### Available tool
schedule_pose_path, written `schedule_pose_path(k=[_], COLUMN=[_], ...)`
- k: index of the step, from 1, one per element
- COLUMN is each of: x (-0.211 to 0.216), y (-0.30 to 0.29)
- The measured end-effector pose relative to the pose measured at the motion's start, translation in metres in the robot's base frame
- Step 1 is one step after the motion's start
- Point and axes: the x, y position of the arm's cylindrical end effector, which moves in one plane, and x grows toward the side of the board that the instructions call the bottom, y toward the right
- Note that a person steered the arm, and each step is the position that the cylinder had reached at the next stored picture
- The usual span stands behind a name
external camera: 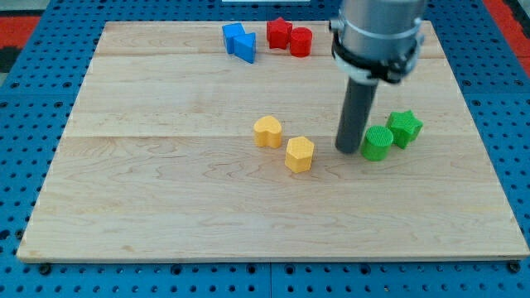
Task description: Point your arm at the red star
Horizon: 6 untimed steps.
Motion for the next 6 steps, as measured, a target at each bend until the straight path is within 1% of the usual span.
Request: schedule_pose_path(k=[1,2,3,4,5,6], x=[0.031,-0.021,-0.035,-0.092,-0.147,-0.167], y=[-0.031,-0.076,-0.089,-0.017,-0.049,-0.083])
